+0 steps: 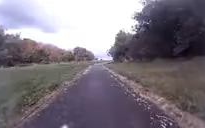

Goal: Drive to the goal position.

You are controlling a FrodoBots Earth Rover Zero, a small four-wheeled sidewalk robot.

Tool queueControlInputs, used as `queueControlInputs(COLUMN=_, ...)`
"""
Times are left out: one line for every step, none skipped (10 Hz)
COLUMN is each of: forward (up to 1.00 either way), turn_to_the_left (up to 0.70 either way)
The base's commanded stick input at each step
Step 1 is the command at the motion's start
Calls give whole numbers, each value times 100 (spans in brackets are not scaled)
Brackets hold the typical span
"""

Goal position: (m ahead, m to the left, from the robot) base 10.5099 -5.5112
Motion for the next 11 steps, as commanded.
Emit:
queueControlInputs(forward=60, turn_to_the_left=0)
queueControlInputs(forward=60, turn_to_the_left=0)
queueControlInputs(forward=60, turn_to_the_left=0)
queueControlInputs(forward=60, turn_to_the_left=0)
queueControlInputs(forward=60, turn_to_the_left=0)
queueControlInputs(forward=60, turn_to_the_left=0)
queueControlInputs(forward=60, turn_to_the_left=0)
queueControlInputs(forward=60, turn_to_the_left=0)
queueControlInputs(forward=60, turn_to_the_left=0)
queueControlInputs(forward=60, turn_to_the_left=0)
queueControlInputs(forward=60, turn_to_the_left=0)
